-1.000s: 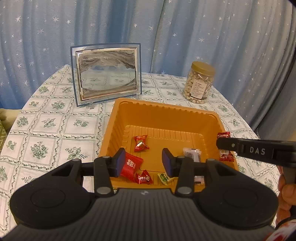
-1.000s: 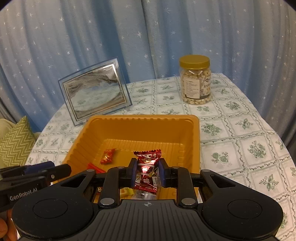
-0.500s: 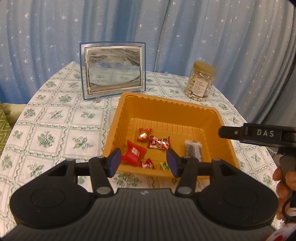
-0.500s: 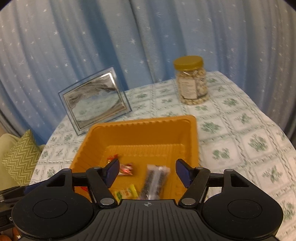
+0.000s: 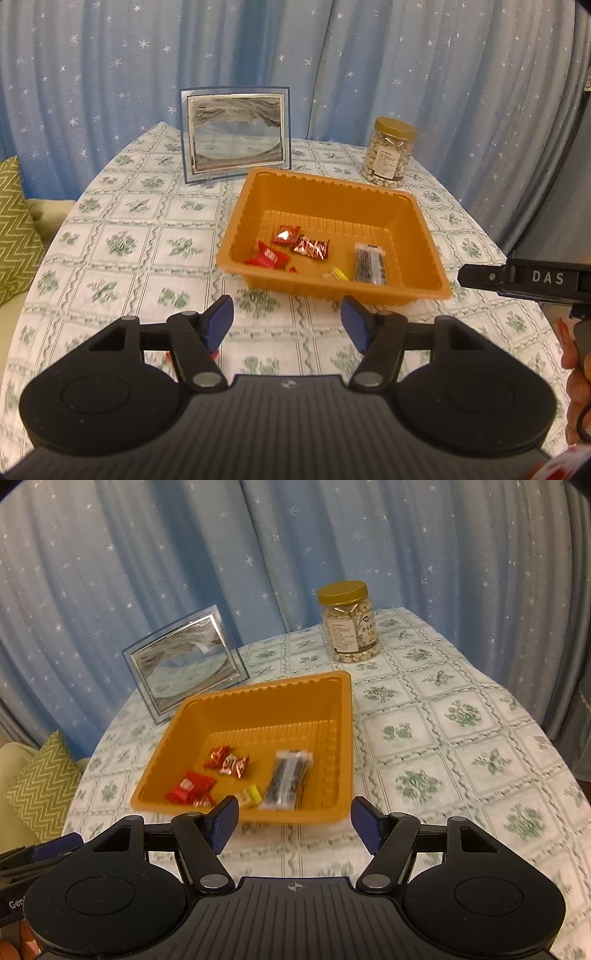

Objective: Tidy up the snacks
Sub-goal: 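Lift both grippers away from the orange tray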

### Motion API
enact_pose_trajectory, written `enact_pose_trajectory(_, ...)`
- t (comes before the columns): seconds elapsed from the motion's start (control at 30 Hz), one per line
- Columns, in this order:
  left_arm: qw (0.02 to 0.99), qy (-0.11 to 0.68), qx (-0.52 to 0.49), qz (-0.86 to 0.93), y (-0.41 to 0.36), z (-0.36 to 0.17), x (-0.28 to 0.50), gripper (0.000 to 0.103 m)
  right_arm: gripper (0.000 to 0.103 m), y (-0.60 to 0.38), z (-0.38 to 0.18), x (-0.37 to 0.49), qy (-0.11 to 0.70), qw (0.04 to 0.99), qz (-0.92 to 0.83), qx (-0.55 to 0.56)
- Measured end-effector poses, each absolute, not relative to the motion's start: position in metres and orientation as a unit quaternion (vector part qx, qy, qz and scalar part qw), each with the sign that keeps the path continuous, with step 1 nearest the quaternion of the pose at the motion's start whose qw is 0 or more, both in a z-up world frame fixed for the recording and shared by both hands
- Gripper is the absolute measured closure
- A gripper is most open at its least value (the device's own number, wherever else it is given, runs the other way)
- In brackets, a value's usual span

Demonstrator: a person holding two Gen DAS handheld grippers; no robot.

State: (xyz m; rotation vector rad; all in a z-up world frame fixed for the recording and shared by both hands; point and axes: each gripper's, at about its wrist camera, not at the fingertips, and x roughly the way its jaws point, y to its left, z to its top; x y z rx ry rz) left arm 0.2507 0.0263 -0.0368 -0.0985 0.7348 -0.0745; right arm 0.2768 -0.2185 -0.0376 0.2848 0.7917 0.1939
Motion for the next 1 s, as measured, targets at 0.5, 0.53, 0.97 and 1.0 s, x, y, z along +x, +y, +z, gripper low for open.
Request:
enact_pose_trajectory(0.5, 0.931, 0.361, -0.039, -0.026, 0.021, -0.018, 0.171, 0.029, 0.036, -0.203, -0.014, 0.181, 0.366, 0.923, 0.097, 0.071)
enact_pose_trajectory(0.53, 0.931, 0.362, -0.038, -0.025, 0.021, -0.018, 0.167, 0.028, 0.036, -0.204, -0.014, 0.176, 0.368, 0.922, 0.097, 0.072)
enact_pose_trajectory(0.97, 0.930, 0.365, -0.028, -0.016, 0.026, -0.017, 0.129, 0.023, 0.035, -0.212, -0.020, 0.141, 0.379, 0.918, 0.088, 0.074)
enact_pose_trajectory(1.0, 0.931, 0.365, -0.028, -0.015, 0.027, -0.018, 0.127, 0.022, 0.035, -0.212, -0.021, 0.139, 0.380, 0.918, 0.088, 0.075)
